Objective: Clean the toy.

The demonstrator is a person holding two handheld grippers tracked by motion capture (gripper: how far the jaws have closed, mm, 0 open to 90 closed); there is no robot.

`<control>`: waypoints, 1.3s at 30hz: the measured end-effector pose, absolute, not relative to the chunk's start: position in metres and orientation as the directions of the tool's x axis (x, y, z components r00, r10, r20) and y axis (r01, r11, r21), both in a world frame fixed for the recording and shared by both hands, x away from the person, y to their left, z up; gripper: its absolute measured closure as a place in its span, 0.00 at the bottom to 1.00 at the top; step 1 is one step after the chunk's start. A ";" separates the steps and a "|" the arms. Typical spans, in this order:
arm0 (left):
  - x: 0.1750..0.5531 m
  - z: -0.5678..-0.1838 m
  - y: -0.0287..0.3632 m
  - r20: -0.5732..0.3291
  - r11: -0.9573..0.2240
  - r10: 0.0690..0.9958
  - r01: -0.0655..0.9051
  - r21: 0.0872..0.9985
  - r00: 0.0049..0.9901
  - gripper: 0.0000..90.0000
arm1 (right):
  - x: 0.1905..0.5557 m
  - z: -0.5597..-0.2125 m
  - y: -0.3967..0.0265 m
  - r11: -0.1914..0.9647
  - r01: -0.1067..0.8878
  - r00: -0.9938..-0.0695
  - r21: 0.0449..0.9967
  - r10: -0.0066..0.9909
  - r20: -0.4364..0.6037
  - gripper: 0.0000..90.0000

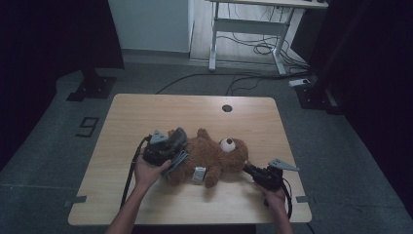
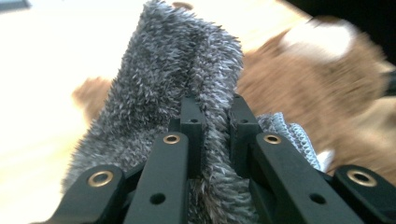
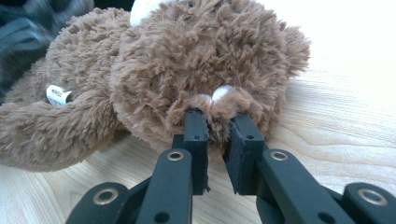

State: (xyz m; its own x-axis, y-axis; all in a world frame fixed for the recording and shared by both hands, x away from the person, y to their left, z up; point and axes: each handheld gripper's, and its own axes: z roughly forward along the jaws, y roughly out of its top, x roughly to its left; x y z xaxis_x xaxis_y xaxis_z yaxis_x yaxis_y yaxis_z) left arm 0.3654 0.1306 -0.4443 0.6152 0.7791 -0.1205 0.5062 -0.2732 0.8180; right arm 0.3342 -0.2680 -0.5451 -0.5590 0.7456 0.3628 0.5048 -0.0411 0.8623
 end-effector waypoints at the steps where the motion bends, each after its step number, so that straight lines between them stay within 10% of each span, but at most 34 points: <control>1: 0.365 -0.439 0.123 -0.118 -0.278 0.768 0.493 0.824 0.629 0.89 | 0.334 -0.545 -0.268 -0.041 0.505 -0.559 0.862 0.746 0.363 0.88; 13: 0.382 -0.444 0.026 -0.064 -0.426 0.688 0.473 0.771 0.723 0.89 | 0.334 -0.545 -0.269 -0.047 0.506 -0.559 0.861 0.743 0.369 0.87; 31: 0.379 -0.454 0.063 -0.093 -0.366 0.717 0.487 0.793 0.691 0.90 | 0.334 -0.545 -0.268 -0.049 0.504 -0.558 0.862 0.743 0.369 0.87; 39: 0.379 -0.453 0.041 -0.003 -0.441 0.717 0.458 0.772 0.697 0.59 | 0.335 -0.545 -0.268 -0.057 0.503 -0.554 0.862 0.744 0.373 0.87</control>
State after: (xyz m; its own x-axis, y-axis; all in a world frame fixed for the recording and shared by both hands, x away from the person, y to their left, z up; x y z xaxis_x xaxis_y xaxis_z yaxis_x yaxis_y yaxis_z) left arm 0.3794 0.0414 -0.4527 0.6969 0.7171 -0.0034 0.4578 -0.4413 0.7718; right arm 0.3347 -0.2678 -0.5453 -0.5542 0.7441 0.3730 0.5034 -0.0573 0.8622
